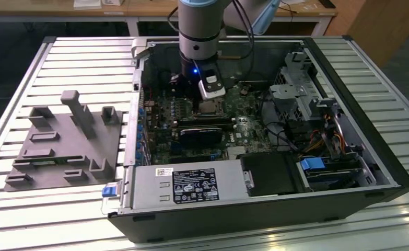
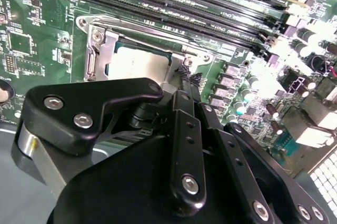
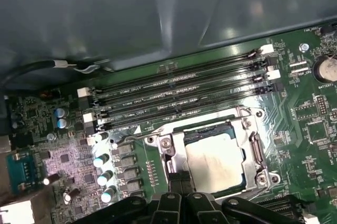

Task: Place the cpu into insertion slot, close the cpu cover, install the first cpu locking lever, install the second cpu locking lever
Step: 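Close the cpu cover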

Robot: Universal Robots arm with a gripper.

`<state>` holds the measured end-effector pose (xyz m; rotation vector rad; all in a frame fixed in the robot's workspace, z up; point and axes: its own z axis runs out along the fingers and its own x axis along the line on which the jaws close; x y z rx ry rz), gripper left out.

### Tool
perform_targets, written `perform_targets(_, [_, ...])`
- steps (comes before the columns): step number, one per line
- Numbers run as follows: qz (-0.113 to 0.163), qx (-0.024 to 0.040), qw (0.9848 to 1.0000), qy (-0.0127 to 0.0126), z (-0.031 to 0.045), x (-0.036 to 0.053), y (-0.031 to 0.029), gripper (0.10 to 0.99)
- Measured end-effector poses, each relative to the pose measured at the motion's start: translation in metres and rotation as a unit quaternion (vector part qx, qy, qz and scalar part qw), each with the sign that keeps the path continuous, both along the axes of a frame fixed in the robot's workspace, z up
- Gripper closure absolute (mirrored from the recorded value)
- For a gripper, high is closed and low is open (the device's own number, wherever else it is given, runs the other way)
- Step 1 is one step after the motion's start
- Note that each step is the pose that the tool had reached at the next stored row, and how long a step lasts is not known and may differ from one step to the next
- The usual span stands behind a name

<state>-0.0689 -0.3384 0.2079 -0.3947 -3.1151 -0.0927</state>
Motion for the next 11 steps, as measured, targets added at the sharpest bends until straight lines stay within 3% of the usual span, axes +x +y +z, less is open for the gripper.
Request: perform_targets(11, [0.007, 0.0, 1.0, 0.0, 0.0, 0.0149, -0.0004, 0.98])
